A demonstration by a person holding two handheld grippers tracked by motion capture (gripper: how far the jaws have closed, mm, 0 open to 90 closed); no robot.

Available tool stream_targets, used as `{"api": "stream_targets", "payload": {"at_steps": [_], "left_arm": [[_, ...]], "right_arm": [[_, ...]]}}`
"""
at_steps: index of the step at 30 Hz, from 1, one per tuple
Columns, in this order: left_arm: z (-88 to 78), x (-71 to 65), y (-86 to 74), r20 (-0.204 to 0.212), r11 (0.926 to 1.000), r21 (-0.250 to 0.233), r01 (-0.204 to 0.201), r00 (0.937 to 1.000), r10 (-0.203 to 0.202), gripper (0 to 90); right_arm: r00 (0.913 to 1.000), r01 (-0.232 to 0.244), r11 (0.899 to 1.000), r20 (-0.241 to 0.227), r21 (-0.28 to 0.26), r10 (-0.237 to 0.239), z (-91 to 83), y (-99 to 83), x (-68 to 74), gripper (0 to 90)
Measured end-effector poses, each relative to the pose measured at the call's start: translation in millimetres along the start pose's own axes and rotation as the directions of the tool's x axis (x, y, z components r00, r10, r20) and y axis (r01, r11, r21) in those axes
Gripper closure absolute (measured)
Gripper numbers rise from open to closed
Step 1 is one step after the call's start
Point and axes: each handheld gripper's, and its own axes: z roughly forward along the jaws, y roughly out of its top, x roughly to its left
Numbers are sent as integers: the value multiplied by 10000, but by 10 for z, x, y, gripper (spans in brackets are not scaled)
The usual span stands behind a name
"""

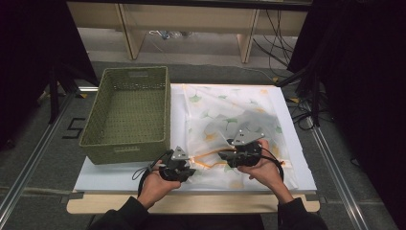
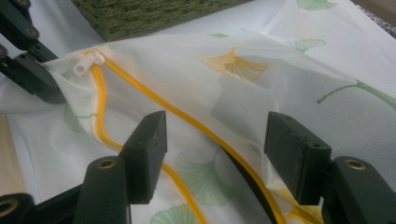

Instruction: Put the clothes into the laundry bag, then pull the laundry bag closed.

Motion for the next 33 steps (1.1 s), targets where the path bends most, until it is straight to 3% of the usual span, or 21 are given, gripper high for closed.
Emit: {"api": "stream_targets", "payload": {"at_steps": [6,13,16,19,21,27,28,30,33], "left_arm": [[0,-4,-4,-77,9999,112,-91,9999,91,845],[13,-10,-10,-82,10000,58,20,10000,-20,840],[-3,-22,0,-292,9997,51,-244,9993,246,848],[-13,-28,9,-250,9996,17,-285,9993,285,848],[-9,-39,5,-250,9999,-12,-136,9996,136,849],[1,-74,19,-392,9984,0,-561,9977,560,852],[-4,-68,25,-373,9972,31,-750,9965,751,852],[0,-78,26,-398,9980,-7,-628,9972,627,851],[2,-73,34,-552,9956,43,-936,9941,937,851]], "right_arm": [[9984,562,9984,-110,-90,-563,3,20,76,528],[9949,992,9950,-185,-122,-994,45,42,159,575],[9944,1033,9946,-231,-91,-1035,68,54,195,584],[9932,1128,9933,-257,-229,-1134,79,75,233,602],[9916,1217,9923,-402,-214,-1225,93,89,259,612],[9862,1510,9885,-668,-113,-1515,156,108,336,651],[9821,1676,9857,-844,-159,-1683,178,126,376,667],[9794,1794,9837,-912,-139,-1799,202,143,412,675],[9737,2057,9786,-1000,-9,-2047,272,170,469,675]]}}
